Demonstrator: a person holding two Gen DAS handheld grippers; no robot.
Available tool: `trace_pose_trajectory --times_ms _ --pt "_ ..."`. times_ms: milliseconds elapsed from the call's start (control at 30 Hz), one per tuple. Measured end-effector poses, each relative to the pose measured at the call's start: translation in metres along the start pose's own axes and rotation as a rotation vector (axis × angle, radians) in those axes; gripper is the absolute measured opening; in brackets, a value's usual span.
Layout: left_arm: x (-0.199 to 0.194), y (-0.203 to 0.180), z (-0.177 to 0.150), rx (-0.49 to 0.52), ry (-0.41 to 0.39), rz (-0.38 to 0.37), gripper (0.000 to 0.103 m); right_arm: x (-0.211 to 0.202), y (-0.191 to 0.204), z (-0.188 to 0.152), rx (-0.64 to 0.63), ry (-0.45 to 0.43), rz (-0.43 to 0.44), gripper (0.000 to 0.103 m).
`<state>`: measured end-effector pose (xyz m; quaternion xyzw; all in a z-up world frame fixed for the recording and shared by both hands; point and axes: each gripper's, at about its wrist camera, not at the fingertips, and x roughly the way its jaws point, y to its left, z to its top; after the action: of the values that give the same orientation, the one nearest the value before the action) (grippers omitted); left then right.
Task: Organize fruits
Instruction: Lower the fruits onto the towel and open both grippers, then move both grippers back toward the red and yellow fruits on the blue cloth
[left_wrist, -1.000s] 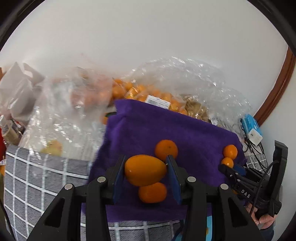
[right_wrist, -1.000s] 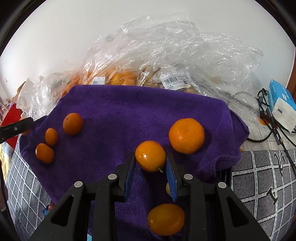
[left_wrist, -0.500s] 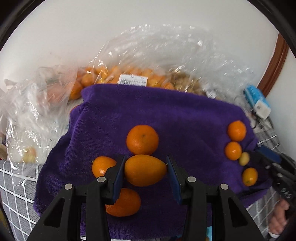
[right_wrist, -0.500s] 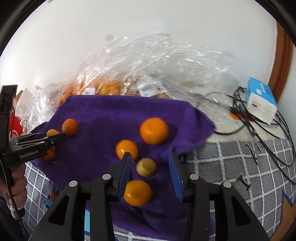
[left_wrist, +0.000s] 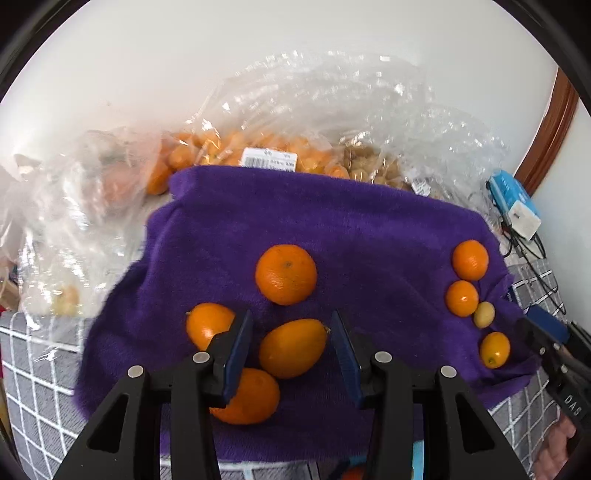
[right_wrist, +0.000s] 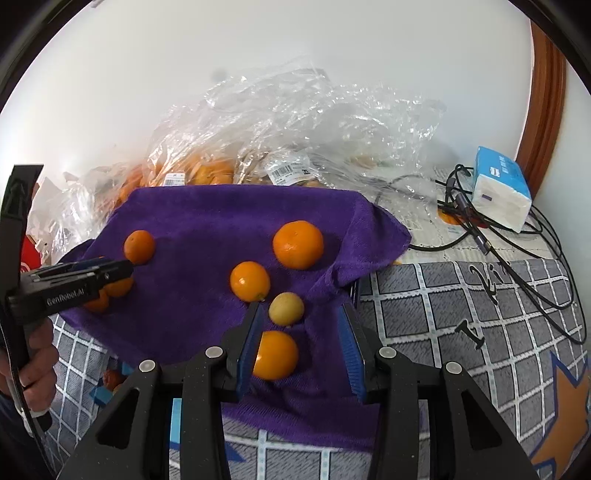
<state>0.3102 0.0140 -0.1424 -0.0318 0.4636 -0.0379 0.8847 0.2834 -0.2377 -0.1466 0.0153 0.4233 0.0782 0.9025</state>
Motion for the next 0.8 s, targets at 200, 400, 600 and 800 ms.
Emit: trace_pose_trajectory --times_ms 200,400,600,800 --pt "-0.043 0.011 -0.009 -0.021 -0.065 0.0 0.048 -0.032 0.016 -0.005 -0.012 -0.037 -0.009 0.042" --pt "-0.085 0.028 -0.034 -0.051 -0.121 0.013 0.049 -0.064 0.036 -0.015 -0.034 -0.085 -0.006 0.042" --pt "-0.114 0.046 -0.065 -0.09 -0.16 0.013 0.049 -0.089 0.059 -0.031 -0.06 -0.116 -0.001 0.042" --pt "-0.129 0.056 -0.091 -0.095 -0.183 0.028 0.049 -0.103 0.07 -0.048 -0.061 -0.13 0.009 0.042"
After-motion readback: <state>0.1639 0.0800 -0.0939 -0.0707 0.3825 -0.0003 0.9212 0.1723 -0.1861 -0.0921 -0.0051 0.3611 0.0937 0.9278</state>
